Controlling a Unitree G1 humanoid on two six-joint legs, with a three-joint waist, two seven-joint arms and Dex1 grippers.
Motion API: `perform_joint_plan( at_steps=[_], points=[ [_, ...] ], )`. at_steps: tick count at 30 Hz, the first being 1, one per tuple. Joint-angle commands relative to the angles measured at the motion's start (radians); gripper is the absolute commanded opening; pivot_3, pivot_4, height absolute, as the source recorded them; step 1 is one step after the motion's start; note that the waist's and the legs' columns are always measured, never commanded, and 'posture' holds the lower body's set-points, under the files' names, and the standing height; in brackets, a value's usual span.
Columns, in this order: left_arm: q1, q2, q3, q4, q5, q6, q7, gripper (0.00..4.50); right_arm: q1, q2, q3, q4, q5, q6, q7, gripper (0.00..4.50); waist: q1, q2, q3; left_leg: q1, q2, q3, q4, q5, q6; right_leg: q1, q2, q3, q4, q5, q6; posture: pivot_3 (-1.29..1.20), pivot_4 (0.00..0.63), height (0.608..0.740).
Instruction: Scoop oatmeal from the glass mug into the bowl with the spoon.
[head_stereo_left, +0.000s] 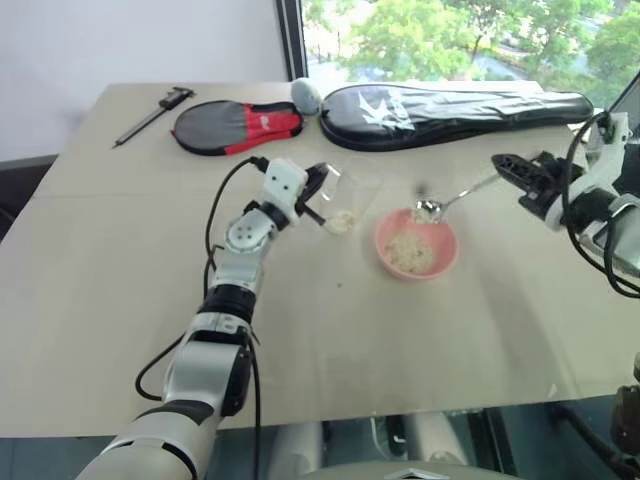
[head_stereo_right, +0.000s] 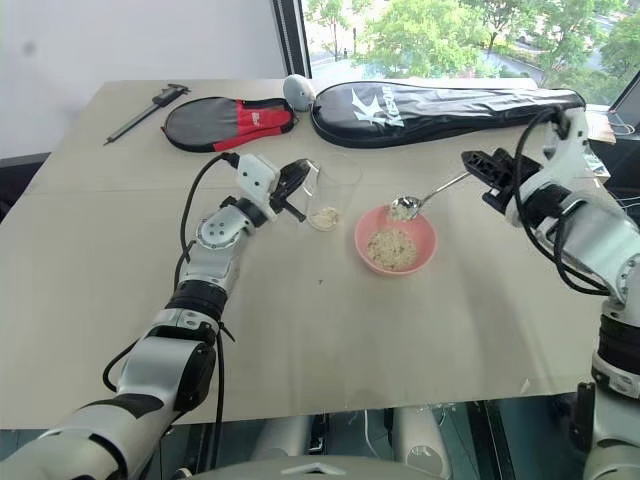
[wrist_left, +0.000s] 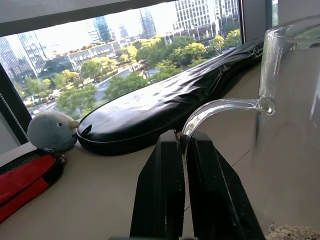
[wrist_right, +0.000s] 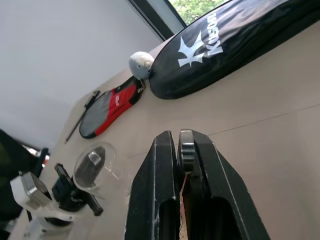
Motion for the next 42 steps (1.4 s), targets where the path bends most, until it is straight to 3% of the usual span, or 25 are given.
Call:
perform_joint_plan(
  at_steps=[1, 9, 14, 18, 22, 29, 35, 42],
  points=[
    [0.005, -0.008, 0.025, -0.055, -0.03, -0.022, 0.017, 0.08, -0.057, -0.05, 0.045, -0.095, -0.154, -0.006, 0.142, 0.0, 0.0, 0.0, 0.0, 0.0, 0.0, 0.0, 0.0, 0.0, 0.0, 0.0, 0.0, 0.0, 0.0, 0.0, 0.0, 0.0, 0.15, 0.74],
    [0.088, -0.03, 0.051, -0.161, -0.081, 0.016, 0.043, 0.08, -0.101, -0.217, 0.249, -0.287, -0.601, -0.091, 0.542, 0.0, 0.002, 0.001, 0.0, -0.001, 0.0, -0.001, 0.0, 0.0, 0.0, 0.0, 0.0, -0.001, -0.003, 0.0, 0.0, 0.0, 0.15, 0.74],
    [0.154, -0.047, 0.066, -0.256, -0.116, 0.062, 0.06, 0.08, -0.082, -0.251, 0.269, -0.321, -0.711, -0.112, 0.691, 0.0, 0.003, 0.0, 0.0, -0.001, 0.0, -0.001, 0.0, 0.0, 0.0, 0.0, 0.0, -0.001, -0.003, 0.0, 0.0, 0.0, 0.15, 0.74],
    [0.206, -0.062, 0.063, -0.317, -0.127, 0.078, 0.062, 0.08, -0.122, -0.15, 0.169, -0.228, -0.64, -0.062, 0.617, 0.0, 0.003, 0.0, -0.001, 0.0, 0.0, -0.001, 0.001, 0.0, 0.0, 0.001, 0.0, -0.001, -0.003, 0.001, 0.001, 0.0, 0.15, 0.74],
    [0.259, -0.077, 0.057, -0.357, -0.136, 0.092, 0.058, 0.08, -0.27, 0.025, 0.063, -0.108, -0.435, -0.006, 0.426, 0.0, -0.001, 0.001, -0.001, 0.001, 0.0, 0.001, 0.002, 0.0, -0.001, 0.001, 0.0, 0.001, -0.002, 0.001, 0.002, 0.0, 0.15, 0.74],
    [0.3, -0.096, 0.048, -0.384, -0.133, 0.09, 0.062, 0.08, -0.378, 0.175, 0.027, -0.02, -0.271, 0.044, 0.249, 0.0, 0.002, 0.001, -0.001, 0.001, 0.0, 0.0, 0.002, 0.0, 0.0, 0.001, 0.0, 0.0, 0.001, 0.001, 0.002, 0.0, 0.15, 0.74],
    [0.321, -0.12, 0.039, -0.372, -0.122, 0.069, 0.068, 0.08, -0.332, 0.238, 0.114, -0.027, -0.317, 0.077, 0.267, 0.0, 0.001, 0.002, -0.002, 0.001, -0.001, 0.001, 0.002, 0.0, 0.0, 0.001, -0.001, 0.001, 0.001, 0.001, 0.002, 0.0, 0.15, 0.74],
    [0.335, -0.139, 0.032, -0.359, -0.104, 0.042, 0.079, 0.08, -0.288, 0.237, 0.231, -0.003, -0.491, 0.082, 0.372, 0.0, 0.001, 0.002, -0.002, 0.001, -0.001, 0.0, 0.002, 0.0, 0.0, 0.001, 0.0, 0.0, 0.001, 0.001, 0.002, 0.0, 0.15, 0.74]
  ],
)
